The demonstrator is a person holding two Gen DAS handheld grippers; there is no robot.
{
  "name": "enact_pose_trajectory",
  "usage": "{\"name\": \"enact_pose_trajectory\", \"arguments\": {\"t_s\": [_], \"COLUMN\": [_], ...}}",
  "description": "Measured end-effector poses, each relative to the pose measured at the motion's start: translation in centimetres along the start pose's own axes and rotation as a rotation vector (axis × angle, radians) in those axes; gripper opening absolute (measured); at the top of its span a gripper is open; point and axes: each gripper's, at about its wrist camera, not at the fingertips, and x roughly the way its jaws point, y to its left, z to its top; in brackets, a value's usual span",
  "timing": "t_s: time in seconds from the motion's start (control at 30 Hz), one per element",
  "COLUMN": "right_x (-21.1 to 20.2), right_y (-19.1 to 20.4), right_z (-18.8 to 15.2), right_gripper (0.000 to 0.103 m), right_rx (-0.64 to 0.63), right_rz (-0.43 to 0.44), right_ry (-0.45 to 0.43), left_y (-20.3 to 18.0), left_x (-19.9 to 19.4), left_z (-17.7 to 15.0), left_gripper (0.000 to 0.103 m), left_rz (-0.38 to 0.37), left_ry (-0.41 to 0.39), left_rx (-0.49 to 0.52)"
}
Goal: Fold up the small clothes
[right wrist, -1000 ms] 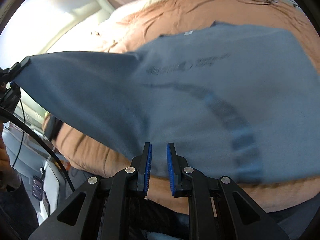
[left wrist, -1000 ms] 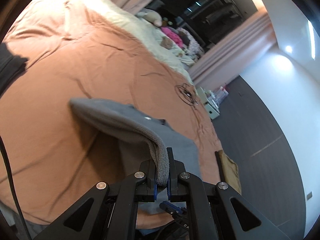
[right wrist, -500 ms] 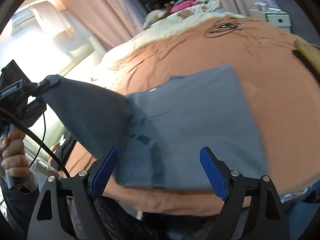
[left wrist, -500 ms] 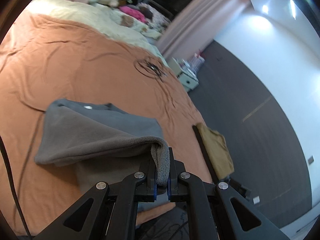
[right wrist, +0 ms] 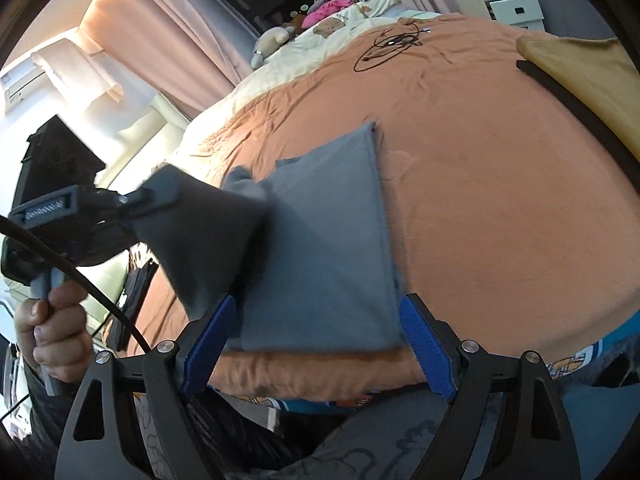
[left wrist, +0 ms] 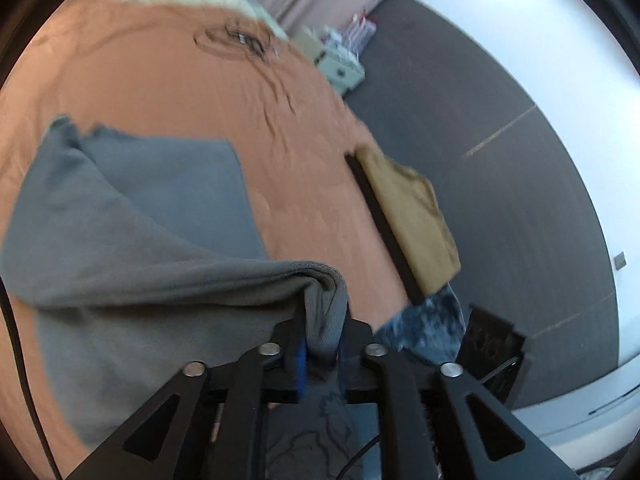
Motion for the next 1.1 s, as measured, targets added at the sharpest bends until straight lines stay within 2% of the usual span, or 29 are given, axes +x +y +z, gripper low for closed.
{"name": "enact_pose_trajectory", "arguments": {"t_s": [0.03,0.1,0.2,0.37,0.5,0.53,0.6,0.63,0.77,0.83,0.87,0.9,0.93,0.97,1.03,1.07,1.1], "right_x": [-0.2,-0.5,-0.1,2.2,4.6,5.1,6.3,6.9,8.8,9.6,9.9,9.9,9.7,9.1,8.0,7.4,6.5], "right_y": [-0.2,-0.3,-0.4,0.9,2.9,3.4,4.4,4.8,6.2,6.6,6.6,6.6,6.5,6.4,6.0,5.6,5.2], "right_z": [0.2,0.5,1.3,2.7,3.9,4.1,4.6,4.9,5.2,5.1,5.1,5.1,5.1,5.3,5.7,5.3,5.3], "right_gripper": [0.083,0.083,0.083,0.083,0.081,0.077,0.056,0.050,0.048,0.036,0.019,0.010,0.005,0.004,0.002,0.002,0.002], "right_rx": [-0.004,-0.011,-0.022,-0.095,-0.191,-0.213,-0.268,-0.281,-0.353,-0.370,-0.376,-0.378,-0.367,-0.335,-0.271,-0.250,-0.218], "right_rz": [-0.001,0.001,-0.011,-0.060,-0.101,-0.111,-0.147,-0.153,-0.208,-0.218,-0.230,-0.243,-0.243,-0.229,-0.199,-0.191,-0.178], "right_ry": [0.004,0.016,0.032,0.090,0.150,0.161,0.195,0.219,0.284,0.318,0.328,0.328,0.318,0.295,0.262,0.248,0.227], "left_y": [0.1,0.9,2.5,7.4,11.1,11.8,13.3,13.9,15.6,16.3,16.6,16.9,17.1,17.2,16.9,16.8,16.8], "left_x": [0.5,0.6,-0.9,-4.1,-5.6,-5.8,-6.0,-6.0,-5.0,-4.6,-4.2,-3.8,-3.2,-2.8,-2.6,-2.6,-2.7], "left_z": [-0.1,-0.2,-0.3,-1.4,-3.4,-3.8,-4.8,-5.2,-7.0,-8.0,-8.6,-9.0,-9.4,-9.7,-9.8,-9.7,-9.6], "left_gripper": [0.030,0.054,0.056,0.056,0.056,0.056,0.056,0.056,0.056,0.056,0.056,0.056,0.056,0.054,0.045,0.031,0.022], "left_rz": [-0.014,-0.036,-0.002,0.155,0.243,0.261,0.301,0.319,0.371,0.364,0.355,0.351,0.351,0.349,0.373,0.382,0.380], "left_ry": [0.009,0.000,-0.049,-0.094,-0.096,-0.093,-0.079,-0.071,-0.024,-0.002,0.018,0.034,0.049,0.049,0.037,0.038,0.038], "left_rx": [-0.007,-0.029,-0.046,-0.099,-0.160,-0.175,-0.206,-0.214,-0.238,-0.251,-0.258,-0.264,-0.270,-0.270,-0.243,-0.238,-0.243]}}
